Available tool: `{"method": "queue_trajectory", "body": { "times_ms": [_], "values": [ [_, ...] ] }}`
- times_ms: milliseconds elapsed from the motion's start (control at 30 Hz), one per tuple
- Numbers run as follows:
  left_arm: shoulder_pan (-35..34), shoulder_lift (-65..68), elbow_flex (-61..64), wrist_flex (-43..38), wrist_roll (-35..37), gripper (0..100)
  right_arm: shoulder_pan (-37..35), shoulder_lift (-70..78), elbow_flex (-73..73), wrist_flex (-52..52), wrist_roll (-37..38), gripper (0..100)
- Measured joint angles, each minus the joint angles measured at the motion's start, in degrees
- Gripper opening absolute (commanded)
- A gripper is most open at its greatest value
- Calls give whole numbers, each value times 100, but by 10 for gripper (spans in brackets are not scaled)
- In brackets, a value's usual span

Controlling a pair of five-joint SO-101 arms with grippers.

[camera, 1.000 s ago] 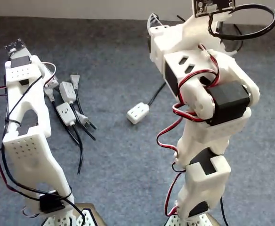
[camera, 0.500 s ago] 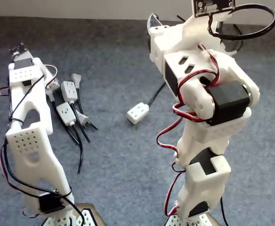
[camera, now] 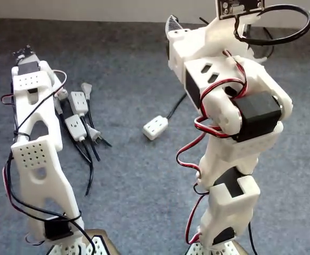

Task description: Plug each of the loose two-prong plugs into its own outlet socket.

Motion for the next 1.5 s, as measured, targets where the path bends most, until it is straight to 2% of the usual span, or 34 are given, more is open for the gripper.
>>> {"method": "queue_trajectory", "body": {
  "times_ms": [100, 300, 567, 800, 1033, 1100, 1300, 1500],
  "values": [
    [-9, 0, -607, 448, 0, 13, 0, 0, 0, 0, 0, 410],
    [-9, -308, -2655, 1732, 0, 13, 0, 0, 0, 0, 0, 410],
    [114, -1336, -3138, 1864, 0, 14, 0, 0, 0, 0, 0, 410],
    [905, -2303, -3174, 1776, 0, 11, 158, 0, 0, 0, 0, 410],
    [1407, -3279, -3982, 1679, 0, 10, 193, 0, 0, 0, 0, 410],
    [1591, -3578, -4246, 1679, -185, 10, 193, 0, 0, 0, 0, 410],
    [2154, -4053, -4492, 1820, -1600, 6, 185, 0, 0, 0, 0, 410],
    [2207, -4158, -4492, 1846, -1820, 6, 185, 0, 0, 0, 0, 410]
  ]
}}
